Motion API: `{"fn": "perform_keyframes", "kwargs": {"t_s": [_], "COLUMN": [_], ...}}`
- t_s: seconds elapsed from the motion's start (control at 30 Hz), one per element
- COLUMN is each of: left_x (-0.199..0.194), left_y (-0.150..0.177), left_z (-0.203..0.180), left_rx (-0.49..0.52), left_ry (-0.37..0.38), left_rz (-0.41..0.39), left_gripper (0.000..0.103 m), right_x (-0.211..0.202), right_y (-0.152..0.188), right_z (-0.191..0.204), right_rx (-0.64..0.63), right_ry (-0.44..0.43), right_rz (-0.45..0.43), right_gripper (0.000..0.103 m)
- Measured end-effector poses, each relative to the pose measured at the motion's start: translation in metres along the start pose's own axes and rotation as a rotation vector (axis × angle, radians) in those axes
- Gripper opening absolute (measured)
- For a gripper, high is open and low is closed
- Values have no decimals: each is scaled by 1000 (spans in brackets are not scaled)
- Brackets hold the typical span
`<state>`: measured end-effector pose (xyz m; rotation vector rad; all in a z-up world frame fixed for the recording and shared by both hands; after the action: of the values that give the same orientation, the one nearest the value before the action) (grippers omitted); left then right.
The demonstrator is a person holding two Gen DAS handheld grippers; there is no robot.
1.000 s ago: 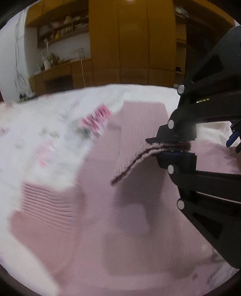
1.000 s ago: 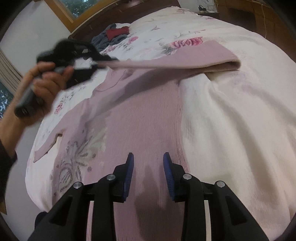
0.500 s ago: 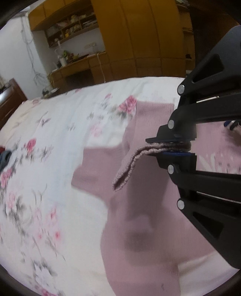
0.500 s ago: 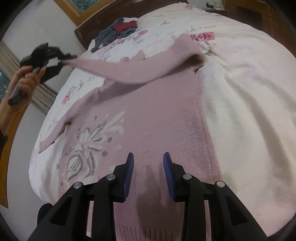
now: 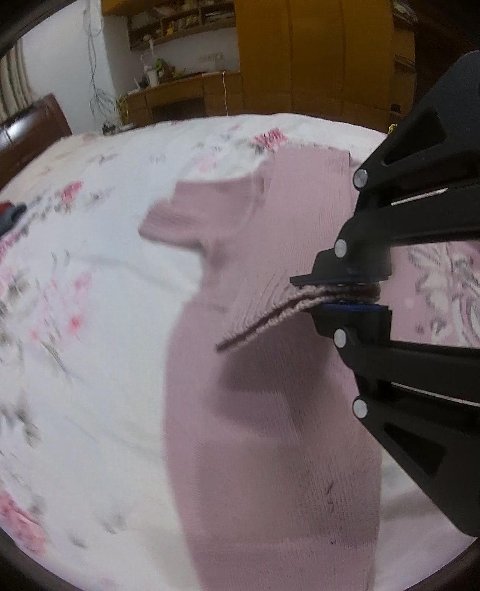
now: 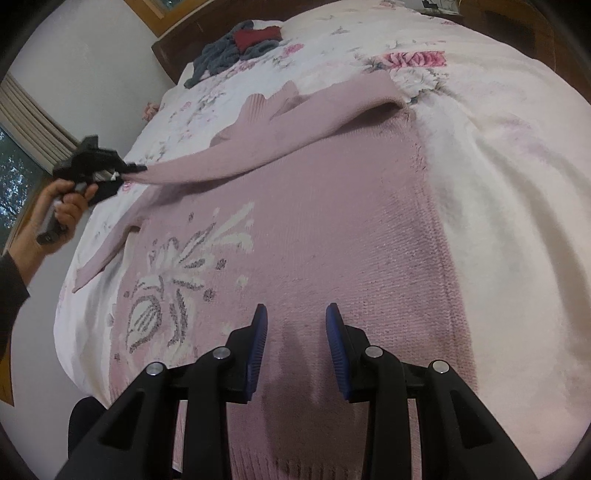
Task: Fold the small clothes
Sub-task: 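Lay the sleeve on the sweater and open the right gripper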
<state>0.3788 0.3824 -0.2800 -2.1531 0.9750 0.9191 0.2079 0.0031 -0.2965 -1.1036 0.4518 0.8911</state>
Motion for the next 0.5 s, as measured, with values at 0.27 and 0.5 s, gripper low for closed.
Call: {"fn": "perform_keyframes", "kwargs": {"t_s": [0.27,0.5], "left_x": [22,5], "left_y": [11,24], "left_z": [40,-20], "left_rx": [27,75], "left_ry": [-235,-28], "left_rz": [-18,-139], "left_gripper": [25,75], "right_x": [1,2], "right_y": [-7,-8], "right_z": [7,19], "right_rx": [-18,-29], "right_ry": [-8,-30], "right_rz": [-3,-4], "right_gripper": [34,34]}}
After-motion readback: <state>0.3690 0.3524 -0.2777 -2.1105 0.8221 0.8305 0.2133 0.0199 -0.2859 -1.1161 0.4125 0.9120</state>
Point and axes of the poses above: each gripper's, at about its wrist camera, not at the fingertips, and x roughly the way its jaws point, z to its left, y to its underside, the point moved 4 cm from there along x, roughly the way its jaws point, and after that the axes turned 12 degrees about -z, right-handed, at the moved point
